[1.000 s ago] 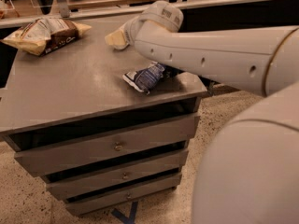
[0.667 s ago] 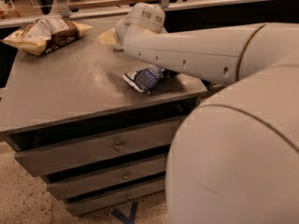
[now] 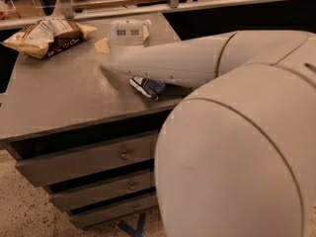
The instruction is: Pick blue plastic bottle
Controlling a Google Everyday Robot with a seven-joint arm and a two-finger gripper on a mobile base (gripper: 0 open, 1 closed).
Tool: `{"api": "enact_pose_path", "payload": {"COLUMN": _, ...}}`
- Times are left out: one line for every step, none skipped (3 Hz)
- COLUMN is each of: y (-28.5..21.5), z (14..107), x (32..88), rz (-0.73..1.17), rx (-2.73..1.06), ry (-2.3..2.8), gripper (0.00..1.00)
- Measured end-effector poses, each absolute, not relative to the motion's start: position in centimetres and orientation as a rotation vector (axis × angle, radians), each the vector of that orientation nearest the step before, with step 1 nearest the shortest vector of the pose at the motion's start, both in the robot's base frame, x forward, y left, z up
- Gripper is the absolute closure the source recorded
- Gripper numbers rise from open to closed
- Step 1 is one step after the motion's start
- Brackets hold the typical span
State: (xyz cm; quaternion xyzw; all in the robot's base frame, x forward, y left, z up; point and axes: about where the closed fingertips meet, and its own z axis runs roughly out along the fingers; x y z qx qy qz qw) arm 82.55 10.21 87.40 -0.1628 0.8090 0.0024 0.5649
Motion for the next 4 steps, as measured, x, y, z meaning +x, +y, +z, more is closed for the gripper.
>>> {"api": "enact_pose_path", "payload": {"y": 10.4, "z": 85.8, "x": 82.9, "rz": -0.084, "rx": -0.356, "ry": 1.906, "gripper": 0.00}}
{"api": "enact_pose_path", "payload": {"y": 9.5, "z": 84.8, "x": 83.6, "rz": -0.191, "rx": -0.324, "ry": 1.895, "gripper": 0.00}}
{"api": "enact_pose_path", "payload": {"y": 8.8, "z": 85.4, "x": 84.0, "rz": -0.266, "rx": -0.301, "ry": 1.858, "gripper": 0.00}}
{"api": "enact_pose_path", "payload": {"y": 8.4, "z": 87.1, "x": 84.6, "rz": -0.287, "rx": -0.277, "ry": 1.809, "gripper": 0.00}}
